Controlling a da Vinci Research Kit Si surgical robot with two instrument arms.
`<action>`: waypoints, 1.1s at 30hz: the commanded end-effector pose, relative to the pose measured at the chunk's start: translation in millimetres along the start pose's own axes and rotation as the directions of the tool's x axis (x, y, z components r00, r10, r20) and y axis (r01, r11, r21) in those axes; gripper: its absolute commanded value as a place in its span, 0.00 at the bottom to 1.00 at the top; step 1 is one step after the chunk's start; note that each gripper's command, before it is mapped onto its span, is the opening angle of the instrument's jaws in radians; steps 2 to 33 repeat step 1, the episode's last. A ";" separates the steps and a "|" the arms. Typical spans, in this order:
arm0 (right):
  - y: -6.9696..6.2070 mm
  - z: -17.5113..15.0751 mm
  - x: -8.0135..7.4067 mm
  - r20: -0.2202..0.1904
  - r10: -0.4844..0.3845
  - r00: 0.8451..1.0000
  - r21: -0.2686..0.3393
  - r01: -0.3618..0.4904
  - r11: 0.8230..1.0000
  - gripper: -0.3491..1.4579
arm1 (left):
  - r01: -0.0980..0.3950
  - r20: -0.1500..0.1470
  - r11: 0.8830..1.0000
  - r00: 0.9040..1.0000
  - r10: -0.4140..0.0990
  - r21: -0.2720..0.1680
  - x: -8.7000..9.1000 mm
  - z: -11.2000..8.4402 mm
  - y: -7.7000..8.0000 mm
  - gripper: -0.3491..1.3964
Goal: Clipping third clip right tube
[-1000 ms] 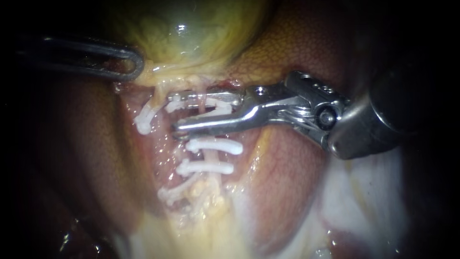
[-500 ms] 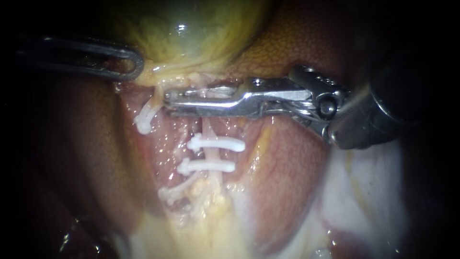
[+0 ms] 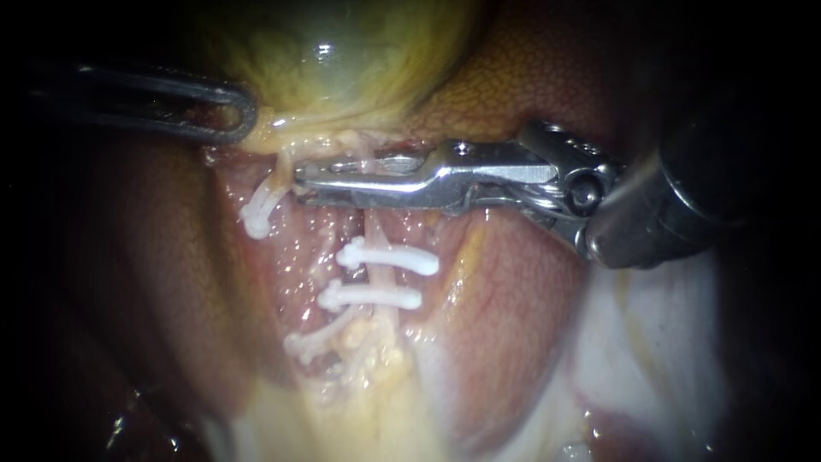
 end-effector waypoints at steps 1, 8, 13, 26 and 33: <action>0.0 0.0 0.0 0.000 -0.001 1.000 0.000 0.001 1.000 0.00 | 0.000 0.000 1.000 1.000 0.000 0.000 0.0 0.0 0.0 0.00; 0.0 0.0 0.0 0.000 -0.001 1.000 0.000 0.001 1.000 0.00 | 0.000 0.000 1.000 1.000 0.000 0.000 0.0 0.0 0.0 0.00; 0.0 0.0 0.0 0.000 -0.001 1.000 0.000 0.001 1.000 0.00 | 0.000 0.000 1.000 1.000 0.000 0.000 0.0 0.0 0.0 0.00; 0.0 0.0 0.0 0.000 -0.001 1.000 0.000 0.001 1.000 0.00 | 0.000 0.000 1.000 1.000 0.000 0.000 0.0 0.0 0.0 0.00; 0.0 0.0 0.0 0.000 -0.001 1.000 0.000 0.001 1.000 0.00 | 0.000 0.000 1.000 1.000 0.000 0.000 0.0 0.0 0.0 0.00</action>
